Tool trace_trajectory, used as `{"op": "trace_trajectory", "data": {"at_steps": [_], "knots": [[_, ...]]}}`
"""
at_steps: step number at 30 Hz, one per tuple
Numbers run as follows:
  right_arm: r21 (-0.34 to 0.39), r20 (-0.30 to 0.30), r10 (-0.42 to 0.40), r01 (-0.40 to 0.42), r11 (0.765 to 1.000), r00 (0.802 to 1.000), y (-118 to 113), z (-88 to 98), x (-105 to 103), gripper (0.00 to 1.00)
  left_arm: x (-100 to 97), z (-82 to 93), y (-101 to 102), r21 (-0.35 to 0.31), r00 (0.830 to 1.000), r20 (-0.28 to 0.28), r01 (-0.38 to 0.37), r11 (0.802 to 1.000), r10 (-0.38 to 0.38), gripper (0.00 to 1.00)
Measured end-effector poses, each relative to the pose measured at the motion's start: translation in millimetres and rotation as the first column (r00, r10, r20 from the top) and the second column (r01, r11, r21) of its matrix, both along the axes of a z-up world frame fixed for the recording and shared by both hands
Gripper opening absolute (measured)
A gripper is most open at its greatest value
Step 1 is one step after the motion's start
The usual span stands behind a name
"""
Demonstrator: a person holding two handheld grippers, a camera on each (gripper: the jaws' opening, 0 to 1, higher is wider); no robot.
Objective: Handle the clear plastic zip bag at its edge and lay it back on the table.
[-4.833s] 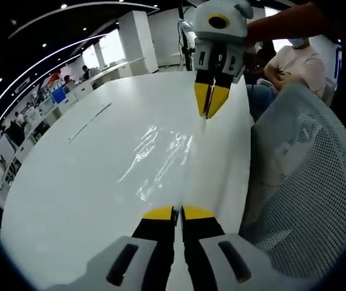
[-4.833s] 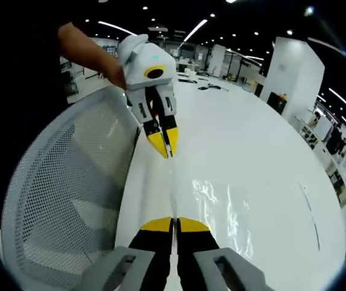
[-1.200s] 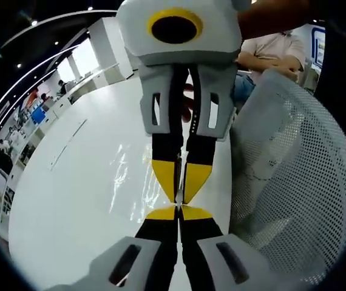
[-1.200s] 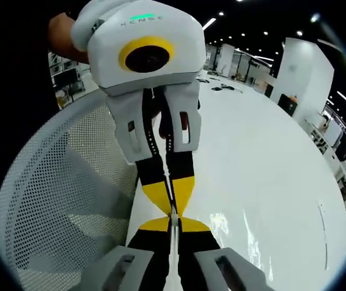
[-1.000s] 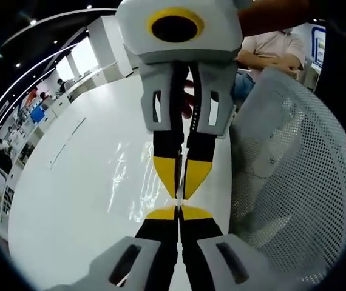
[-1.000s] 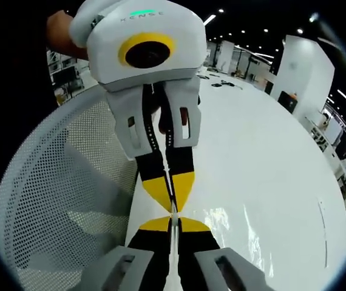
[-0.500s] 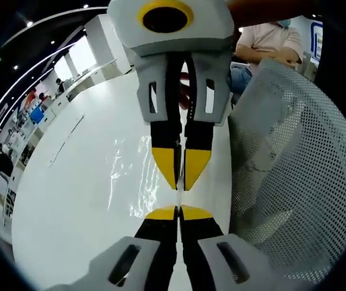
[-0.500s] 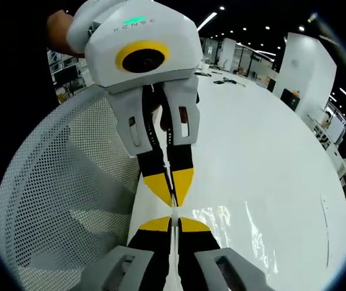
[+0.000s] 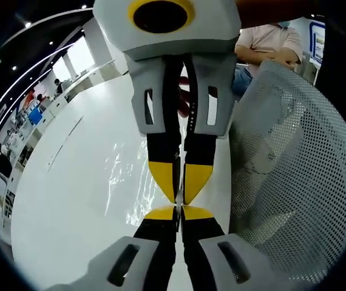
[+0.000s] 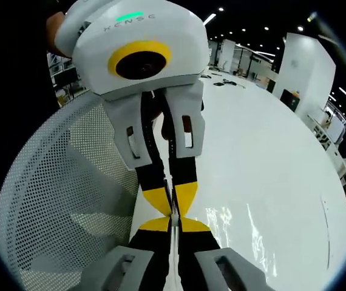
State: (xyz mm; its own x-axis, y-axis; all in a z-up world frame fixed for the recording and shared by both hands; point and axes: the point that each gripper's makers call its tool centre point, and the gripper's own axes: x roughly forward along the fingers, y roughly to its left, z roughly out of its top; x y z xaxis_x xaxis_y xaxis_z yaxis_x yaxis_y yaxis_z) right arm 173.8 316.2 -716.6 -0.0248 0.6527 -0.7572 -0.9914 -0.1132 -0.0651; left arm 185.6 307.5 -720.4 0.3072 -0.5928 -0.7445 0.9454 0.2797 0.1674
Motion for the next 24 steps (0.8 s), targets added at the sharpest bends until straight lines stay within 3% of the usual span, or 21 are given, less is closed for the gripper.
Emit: {"op": "trace_trajectory", "data": {"at_steps": [4, 24], "knots": [[0.002, -0.016, 0.004, -0.004, 1.0, 1.0, -0.1, 0.3, -3.3, 0.0, -3.5, -0.2, -0.4, -0.006, 1.0, -0.007, 0.028, 1.0, -0.028, 0.0], [-0.026, -0.02, -0.009, 0.008, 1.0, 1.0, -19.7, -7.8, -2.0, 0.0, -6.0, -6.8, 3.9, -0.007, 0.999, -0.046, -0.01, 1.0, 0.009, 0.0]]}}
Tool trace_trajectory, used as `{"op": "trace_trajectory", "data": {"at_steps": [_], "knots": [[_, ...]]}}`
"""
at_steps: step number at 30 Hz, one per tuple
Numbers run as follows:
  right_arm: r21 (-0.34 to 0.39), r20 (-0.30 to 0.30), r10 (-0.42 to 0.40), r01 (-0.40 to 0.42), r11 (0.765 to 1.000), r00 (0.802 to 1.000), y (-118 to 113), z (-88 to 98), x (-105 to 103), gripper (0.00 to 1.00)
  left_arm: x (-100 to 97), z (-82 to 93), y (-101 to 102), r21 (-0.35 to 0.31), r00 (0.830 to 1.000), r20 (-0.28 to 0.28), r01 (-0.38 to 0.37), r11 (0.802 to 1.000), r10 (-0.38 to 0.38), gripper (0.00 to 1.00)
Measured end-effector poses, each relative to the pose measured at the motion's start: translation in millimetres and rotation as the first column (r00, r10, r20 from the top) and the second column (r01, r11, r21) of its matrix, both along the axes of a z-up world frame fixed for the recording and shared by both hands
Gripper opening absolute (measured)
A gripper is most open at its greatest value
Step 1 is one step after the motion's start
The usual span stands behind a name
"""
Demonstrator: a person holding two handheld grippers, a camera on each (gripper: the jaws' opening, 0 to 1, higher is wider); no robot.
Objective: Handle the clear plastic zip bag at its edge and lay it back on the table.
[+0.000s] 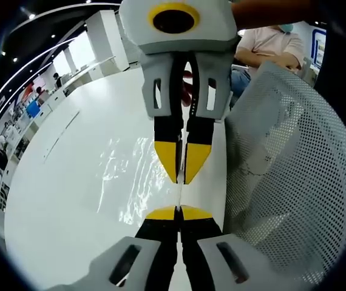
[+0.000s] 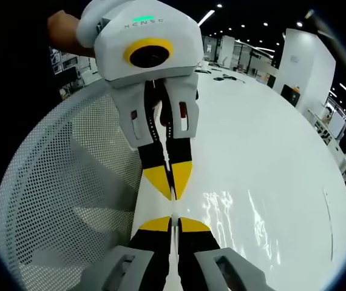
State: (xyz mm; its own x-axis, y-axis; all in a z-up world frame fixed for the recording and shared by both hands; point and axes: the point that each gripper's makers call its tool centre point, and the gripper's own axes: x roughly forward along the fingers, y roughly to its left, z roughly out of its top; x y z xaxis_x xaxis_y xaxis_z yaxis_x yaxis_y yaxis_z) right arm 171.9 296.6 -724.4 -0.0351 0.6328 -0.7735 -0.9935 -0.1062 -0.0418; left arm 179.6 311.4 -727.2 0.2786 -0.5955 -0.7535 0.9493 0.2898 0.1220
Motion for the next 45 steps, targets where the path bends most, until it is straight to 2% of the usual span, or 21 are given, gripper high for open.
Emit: {"op": "trace_trajectory", "data": {"at_steps": [17, 30, 45], "knots": [[-0.006, -0.001, -0.02, 0.02, 1.0, 1.0, -12.0, -3.2, 2.8, 0.0, 1.1, -0.3, -0.5, -0.001, 1.0, -0.004, -0.003, 1.0, 0.003, 0.0], [-0.022, -0.003, -0.048, 0.048, 0.999, 0.999, -29.8, -8.2, 5.8, 0.0, 1.6, -1.4, 2.0, 0.002, 1.0, -0.012, -0.01, 1.0, 0.01, 0.0], [-0.034, 0.003, -0.062, 0.062, 0.998, 0.998, -37.2, -10.4, 7.1, 0.0, 2.5, -2.8, 2.9, 0.007, 1.0, -0.006, -0.014, 1.0, 0.014, 0.0]]}}
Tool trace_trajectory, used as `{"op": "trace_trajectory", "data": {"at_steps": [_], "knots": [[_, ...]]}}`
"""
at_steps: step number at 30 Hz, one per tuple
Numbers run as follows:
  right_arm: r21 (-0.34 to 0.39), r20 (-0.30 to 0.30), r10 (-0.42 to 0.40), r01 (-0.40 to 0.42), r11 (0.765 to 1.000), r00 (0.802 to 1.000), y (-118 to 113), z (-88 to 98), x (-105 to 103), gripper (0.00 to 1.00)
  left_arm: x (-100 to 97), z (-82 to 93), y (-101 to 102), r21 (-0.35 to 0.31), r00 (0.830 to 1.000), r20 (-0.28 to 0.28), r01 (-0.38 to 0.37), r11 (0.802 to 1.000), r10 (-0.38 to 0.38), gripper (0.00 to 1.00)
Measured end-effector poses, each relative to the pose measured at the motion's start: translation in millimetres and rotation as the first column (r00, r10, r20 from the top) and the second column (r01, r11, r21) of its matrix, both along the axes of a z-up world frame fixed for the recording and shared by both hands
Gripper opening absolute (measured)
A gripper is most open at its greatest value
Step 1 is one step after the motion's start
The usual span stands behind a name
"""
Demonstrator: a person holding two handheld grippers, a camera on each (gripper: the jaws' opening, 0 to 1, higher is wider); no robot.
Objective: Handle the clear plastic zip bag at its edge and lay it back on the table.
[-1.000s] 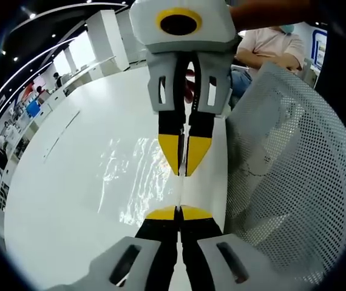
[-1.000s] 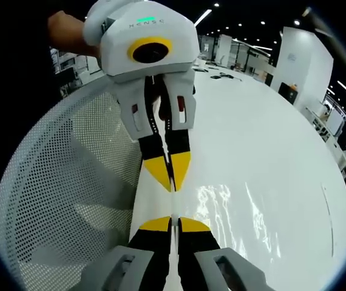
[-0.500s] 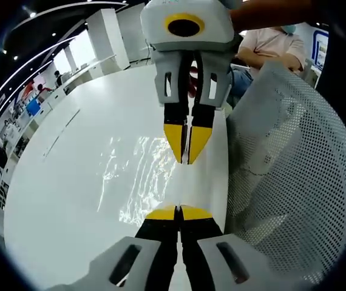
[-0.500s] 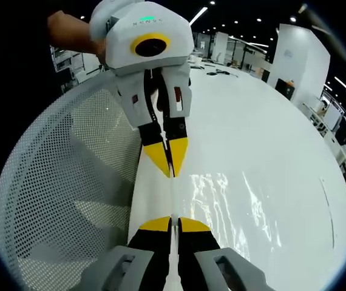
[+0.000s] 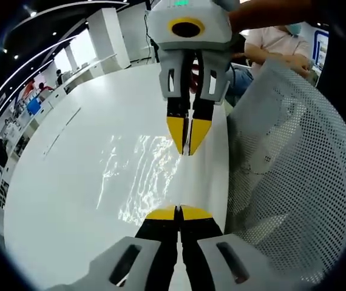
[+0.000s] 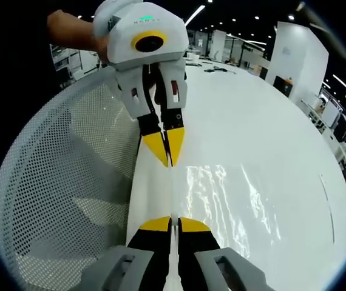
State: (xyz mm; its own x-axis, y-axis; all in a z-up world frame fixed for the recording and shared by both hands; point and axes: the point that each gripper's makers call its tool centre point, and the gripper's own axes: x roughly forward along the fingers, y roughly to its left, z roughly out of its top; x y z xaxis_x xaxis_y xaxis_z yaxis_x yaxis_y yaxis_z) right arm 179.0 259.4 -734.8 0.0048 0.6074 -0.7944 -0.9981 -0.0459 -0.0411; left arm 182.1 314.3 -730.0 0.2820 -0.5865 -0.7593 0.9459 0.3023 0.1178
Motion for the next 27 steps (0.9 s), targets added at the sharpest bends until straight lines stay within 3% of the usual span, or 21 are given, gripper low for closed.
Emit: {"op": "trace_trajectory", "data": {"at_steps": [27], "knots": [[-0.015, 0.004, -0.031, 0.032, 0.999, 0.999, -20.7, -1.9, 3.8, 0.0, 1.5, -0.1, -0.1, 0.003, 1.0, 0.005, -0.004, 1.0, 0.004, 0.0]]}}
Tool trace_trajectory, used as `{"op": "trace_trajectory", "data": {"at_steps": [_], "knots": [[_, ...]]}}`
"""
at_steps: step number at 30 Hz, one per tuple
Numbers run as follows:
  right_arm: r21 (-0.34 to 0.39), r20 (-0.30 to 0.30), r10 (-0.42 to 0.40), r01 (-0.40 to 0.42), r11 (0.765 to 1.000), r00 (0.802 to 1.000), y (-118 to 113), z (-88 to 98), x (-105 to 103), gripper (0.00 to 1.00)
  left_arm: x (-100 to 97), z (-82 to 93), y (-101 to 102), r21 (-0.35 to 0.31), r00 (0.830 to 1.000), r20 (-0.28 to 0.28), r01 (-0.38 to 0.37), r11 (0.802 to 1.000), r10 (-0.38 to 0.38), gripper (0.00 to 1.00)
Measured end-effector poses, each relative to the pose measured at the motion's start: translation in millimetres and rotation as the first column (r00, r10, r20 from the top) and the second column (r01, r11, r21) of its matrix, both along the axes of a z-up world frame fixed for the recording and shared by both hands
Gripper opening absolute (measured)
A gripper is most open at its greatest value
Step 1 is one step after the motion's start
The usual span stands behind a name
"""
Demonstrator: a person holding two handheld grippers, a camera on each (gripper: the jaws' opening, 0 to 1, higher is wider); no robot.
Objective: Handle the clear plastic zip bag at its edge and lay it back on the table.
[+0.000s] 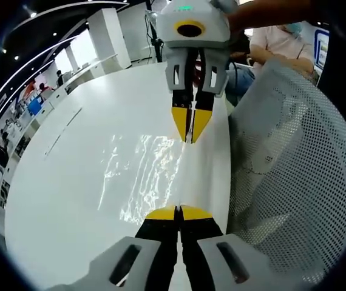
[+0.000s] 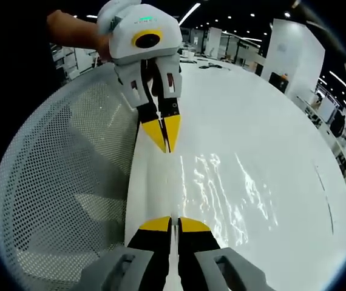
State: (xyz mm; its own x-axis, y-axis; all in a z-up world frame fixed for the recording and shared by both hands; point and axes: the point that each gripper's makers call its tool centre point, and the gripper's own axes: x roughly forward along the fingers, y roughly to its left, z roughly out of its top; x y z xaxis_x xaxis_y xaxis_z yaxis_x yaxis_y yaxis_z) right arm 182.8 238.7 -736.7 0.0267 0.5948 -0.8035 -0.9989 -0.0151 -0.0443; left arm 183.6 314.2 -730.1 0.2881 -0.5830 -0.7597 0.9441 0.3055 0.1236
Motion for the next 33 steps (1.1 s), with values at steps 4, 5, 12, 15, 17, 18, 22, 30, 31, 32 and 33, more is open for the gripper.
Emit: {"op": "trace_trajectory", "data": {"at_steps": [4, 5, 12, 15, 17, 18, 22, 30, 31, 32, 33], "knots": [[-0.003, 0.0, -0.004, 0.004, 1.0, 1.0, -3.1, 0.0, 0.2, 0.0, 0.7, -0.9, 0.7, 0.001, 1.0, 0.0, -0.001, 1.0, 0.001, 0.0], [-0.004, -0.001, -0.008, 0.008, 1.0, 1.0, -4.5, -0.2, 0.7, 0.0, 0.8, -1.1, 0.8, 0.001, 1.0, 0.0, -0.001, 1.0, 0.001, 0.0], [-0.012, 0.0, -0.022, 0.022, 1.0, 1.0, -12.5, 0.0, 3.5, 0.0, 1.0, -1.4, 2.0, 0.001, 1.0, 0.001, -0.007, 1.0, 0.007, 0.0], [-0.013, 0.0, -0.025, 0.025, 1.0, 1.0, -13.9, 0.0, 3.9, 0.0, 1.2, -1.5, 1.6, 0.002, 1.0, 0.001, -0.006, 1.0, 0.006, 0.0], [-0.016, 0.002, -0.025, 0.025, 1.0, 1.0, -15.4, -0.4, 4.0, 0.0, 1.4, -1.6, 1.0, 0.003, 1.0, 0.0, -0.004, 1.0, 0.004, 0.0], [-0.016, 0.002, -0.026, 0.026, 1.0, 1.0, -15.9, -0.5, 4.1, 0.0, 1.4, -1.5, 0.9, 0.003, 1.0, 0.0, -0.004, 1.0, 0.004, 0.0], [-0.015, 0.001, -0.031, 0.031, 0.999, 1.0, -18.0, 0.0, 4.5, 0.0, 1.3, -1.2, 0.9, 0.003, 1.0, 0.001, -0.005, 1.0, 0.005, 0.0], [-0.022, -0.009, -0.038, 0.038, 0.999, 0.999, -23.1, -0.1, 3.0, 0.0, 0.6, -2.0, 0.8, 0.006, 1.0, -0.006, -0.008, 1.0, 0.008, 0.0], [-0.024, -0.011, -0.039, 0.038, 0.999, 0.999, -24.3, -0.6, 3.2, 0.0, 0.7, -2.2, 0.6, 0.007, 1.0, -0.007, -0.008, 1.0, 0.008, 0.0], [-0.025, -0.011, -0.039, 0.039, 0.999, 0.999, -24.8, -0.8, 3.1, 0.0, 0.9, -2.2, 0.9, 0.008, 1.0, -0.006, -0.009, 1.0, 0.009, 0.0], [-0.026, -0.011, -0.039, 0.039, 0.999, 0.999, -25.6, -0.8, 3.1, 0.0, 1.5, -2.2, 1.0, 0.008, 1.0, -0.006, -0.011, 1.0, 0.011, 0.0]]}}
